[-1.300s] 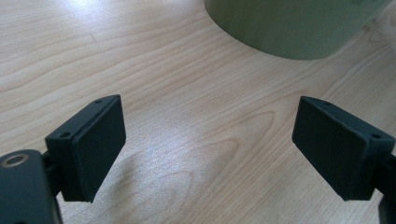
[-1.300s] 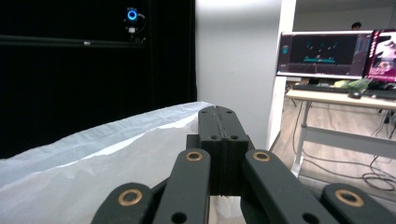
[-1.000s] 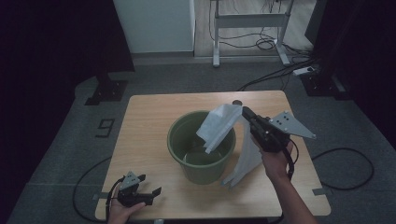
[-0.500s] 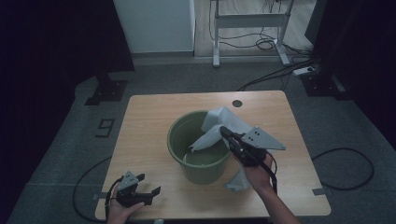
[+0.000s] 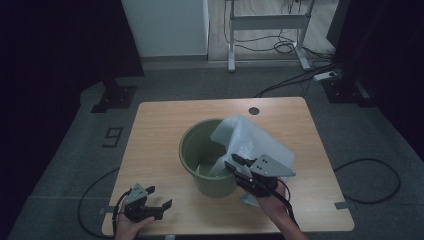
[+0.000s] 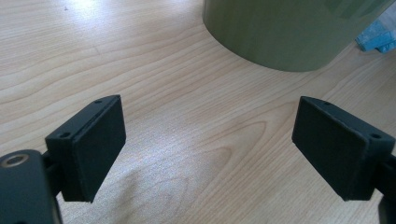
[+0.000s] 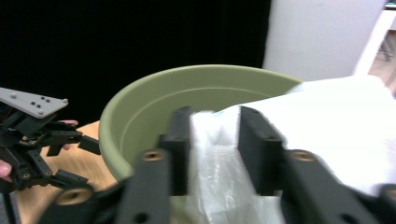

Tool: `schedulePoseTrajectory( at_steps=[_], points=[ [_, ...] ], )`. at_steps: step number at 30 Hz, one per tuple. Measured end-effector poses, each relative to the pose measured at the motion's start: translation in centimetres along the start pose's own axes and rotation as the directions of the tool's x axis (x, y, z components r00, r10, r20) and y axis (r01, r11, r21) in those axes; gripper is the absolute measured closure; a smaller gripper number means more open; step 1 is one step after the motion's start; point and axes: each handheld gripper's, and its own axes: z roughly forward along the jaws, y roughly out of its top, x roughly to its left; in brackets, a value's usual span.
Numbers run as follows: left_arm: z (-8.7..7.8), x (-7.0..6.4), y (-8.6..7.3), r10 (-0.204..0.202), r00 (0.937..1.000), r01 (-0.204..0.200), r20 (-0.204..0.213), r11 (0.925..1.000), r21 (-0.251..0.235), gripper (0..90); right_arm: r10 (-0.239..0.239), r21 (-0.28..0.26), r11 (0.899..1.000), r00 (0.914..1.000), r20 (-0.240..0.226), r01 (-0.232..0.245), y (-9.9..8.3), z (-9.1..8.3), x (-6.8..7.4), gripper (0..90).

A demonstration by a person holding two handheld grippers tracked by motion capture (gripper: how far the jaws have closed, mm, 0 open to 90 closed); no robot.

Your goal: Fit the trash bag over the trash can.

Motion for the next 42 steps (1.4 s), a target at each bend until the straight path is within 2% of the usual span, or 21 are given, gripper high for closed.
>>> schedulePoseTrajectory(
  at_steps=[2,4,9,13,17,22,28,34,38,42],
  points=[
    [0.1,0.0,0.0,0.000,1.0000,0.000,-0.001,1.0000,0.001,9.8,0.009,-0.004,1.000,0.9997,0.023,-0.009,0.0,-0.9,0.1,46.7],
    [0.1,0.0,0.0,0.002,1.0000,-0.002,-0.001,1.0000,0.005,9.8,0.008,-0.016,1.000,0.9984,0.055,-0.007,-0.1,-2.1,0.2,38.5],
    [0.1,0.0,-0.1,0.001,1.0000,-0.001,0.000,1.0000,0.005,9.8,0.035,0.009,0.999,0.9939,0.105,-0.036,-2.1,-5.0,0.3,27.8],
    [0.1,-0.1,-0.1,0.001,1.0000,-0.001,0.000,1.0000,0.005,9.8,0.068,0.037,0.997,0.9848,0.160,-0.075,-4.8,-6.8,0.2,21.3],
    [0.1,-0.1,0.0,-0.001,1.0000,0.001,0.000,1.0000,0.003,9.8,0.080,0.077,0.992,0.9728,0.218,-0.099,-7.3,-7.6,0.0,17.9],
    [0.3,-0.1,-0.1,-0.002,1.0000,0.002,0.000,1.0000,0.009,9.8,0.092,0.104,0.987,0.9617,0.258,-0.122,-8.9,-7.9,-0.3,17.8],
    [0.2,-0.1,0.0,-0.002,1.0000,0.002,0.001,1.0000,0.004,9.8,0.078,0.142,0.982,0.9493,0.305,-0.126,-9.4,-7.8,-0.6,27.5],
    [0.0,-0.2,0.1,-0.004,1.0000,0.004,-0.007,0.9999,-0.013,11.7,0.079,0.159,0.978,0.9441,0.320,-0.136,-9.6,-8.1,-1.5,56.3],
    [-0.3,-0.5,0.5,-0.002,0.9999,0.001,-0.011,0.9995,-0.031,13.3,0.058,0.164,0.979,0.9337,0.353,-0.123,-9.3,-8.3,-2.3,75.8],
    [-0.5,-0.8,0.9,0.005,0.9997,-0.006,-0.022,0.9990,-0.044,13.5,0.039,0.151,0.983,0.9199,0.390,-0.105,-8.5,-8.9,-3.4,87.0]
  ],
)
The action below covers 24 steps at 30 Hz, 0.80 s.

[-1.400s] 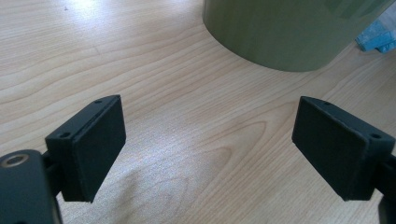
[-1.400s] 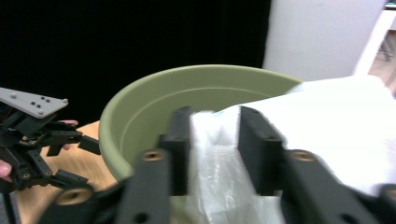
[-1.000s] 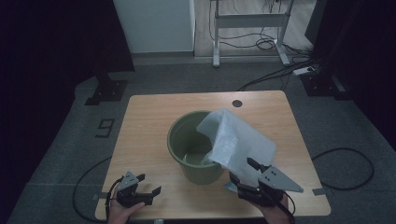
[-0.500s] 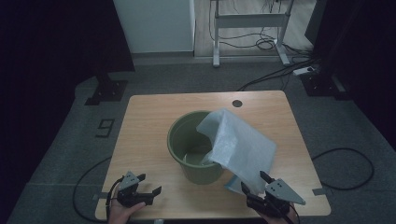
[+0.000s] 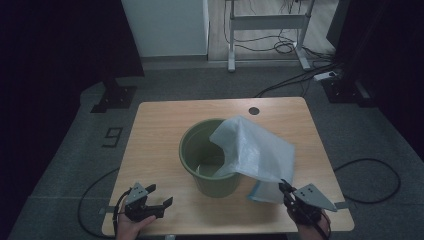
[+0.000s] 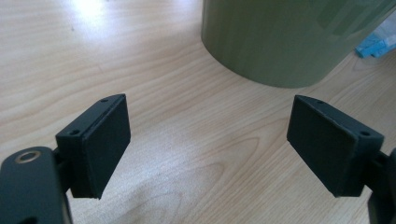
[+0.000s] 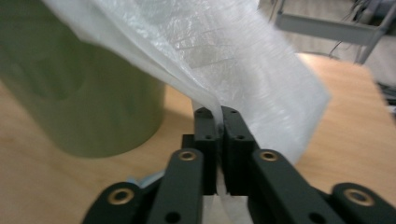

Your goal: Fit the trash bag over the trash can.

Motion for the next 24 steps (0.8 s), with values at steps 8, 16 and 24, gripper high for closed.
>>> schedulePoseTrajectory(
  at_steps=[8,16,24],
  points=[
    [-1.4,-1.2,1.8,0.007,1.0000,-0.007,0.005,0.9980,-0.062,14.3,0.007,-0.083,0.997,0.9991,0.041,-0.004,2.4,-0.8,-2.4,88.9],
    [-3.2,-2.5,3.7,0.024,0.9997,-0.024,0.002,0.9941,-0.106,14.9,-0.010,-0.159,0.987,0.9997,0.021,0.013,5.3,-1.0,-3.0,89.0],
    [-4.7,-4.5,6.1,0.064,0.9979,-0.061,0.014,0.9840,-0.167,15.2,-0.074,-0.220,0.973,0.9971,-0.019,0.068,9.2,-0.7,-1.7,89.0]
  ],
)
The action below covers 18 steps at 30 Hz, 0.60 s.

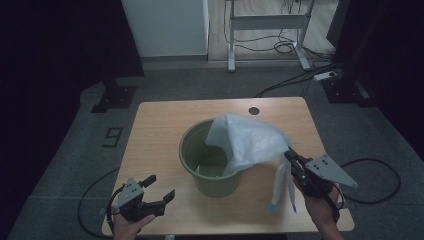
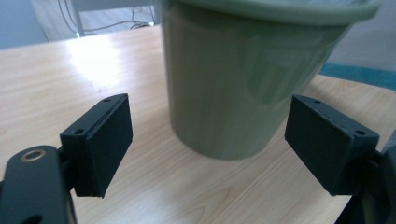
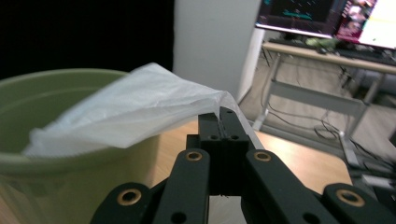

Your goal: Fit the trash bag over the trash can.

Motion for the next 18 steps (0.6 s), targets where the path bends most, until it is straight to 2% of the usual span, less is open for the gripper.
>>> schedulePoseTrajectory(
  at_steps=[4,9,18],
  points=[
    [0.1,-0.9,1.3,0.025,0.9996,-0.025,0.012,0.9996,-0.012,15.2,-0.034,-0.016,0.999,0.9987,-0.037,0.034,1.5,0.7,1.0,89.0],
    [0.8,-1.8,2.7,0.040,0.9986,-0.040,0.034,0.9989,-0.024,15.2,-0.050,-0.017,0.999,0.9948,-0.089,0.049,2.7,1.7,2.3,89.0],
    [1.9,-3.3,4.6,0.079,0.9958,-0.077,0.047,0.9965,-0.031,15.4,-0.084,-0.012,0.996,0.9803,-0.179,0.083,3.2,3.2,4.8,88.9]
  ],
)
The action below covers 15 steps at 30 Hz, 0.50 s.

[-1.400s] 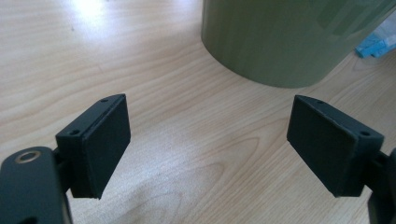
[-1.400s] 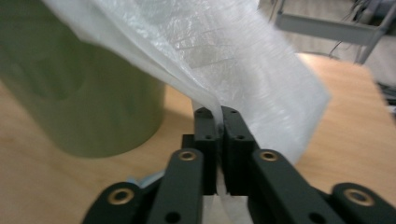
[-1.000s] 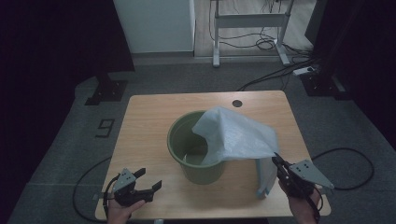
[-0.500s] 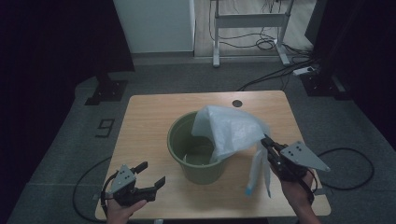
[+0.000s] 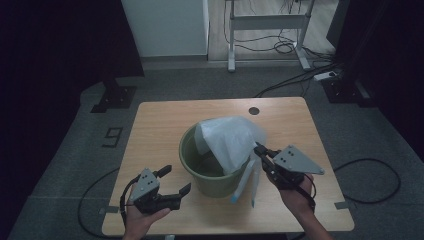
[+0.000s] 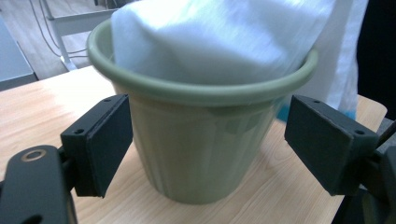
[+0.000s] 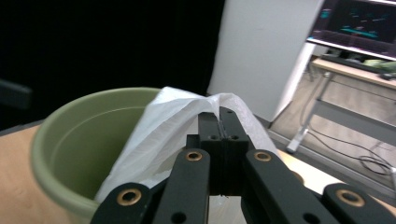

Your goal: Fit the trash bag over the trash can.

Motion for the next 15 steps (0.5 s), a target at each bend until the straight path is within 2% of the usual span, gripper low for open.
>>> schedulePoseTrajectory(
  at_steps=[3,7,8,9,13,15],
  points=[
    [0.5,-0.4,0.6,0.009,0.9999,-0.009,0.006,1.0000,-0.005,15.6,-0.025,0.027,0.999,0.9991,-0.035,0.026,-0.1,0.8,0.9,88.9],
    [0.9,-0.7,1.0,0.017,0.9998,-0.017,0.012,0.9999,-0.004,15.7,-0.024,0.047,0.999,0.9981,-0.057,0.027,-0.5,1.4,1.3,88.2],
    [1.0,-0.7,1.0,0.016,0.9998,-0.016,0.012,0.9999,-0.004,15.7,-0.022,0.053,0.998,0.9977,-0.064,0.025,-0.7,1.5,1.4,83.5],
    [1.1,-0.7,0.9,0.014,0.9998,-0.014,0.012,0.9999,-0.005,15.7,-0.017,0.060,0.998,0.9976,-0.068,0.021,-0.9,1.4,1.4,71.4],
    [1.1,-0.5,0.5,0.006,0.9999,-0.006,0.011,1.0000,-0.003,15.8,0.033,0.060,0.998,0.9992,-0.024,-0.032,-2.2,0.4,1.8,40.7],
    [1.1,-0.3,0.3,-0.001,1.0000,0.001,0.007,1.0000,-0.003,15.8,0.055,0.053,0.997,0.9984,-0.011,-0.054,-3.1,-0.3,1.9,34.8]
  ],
)
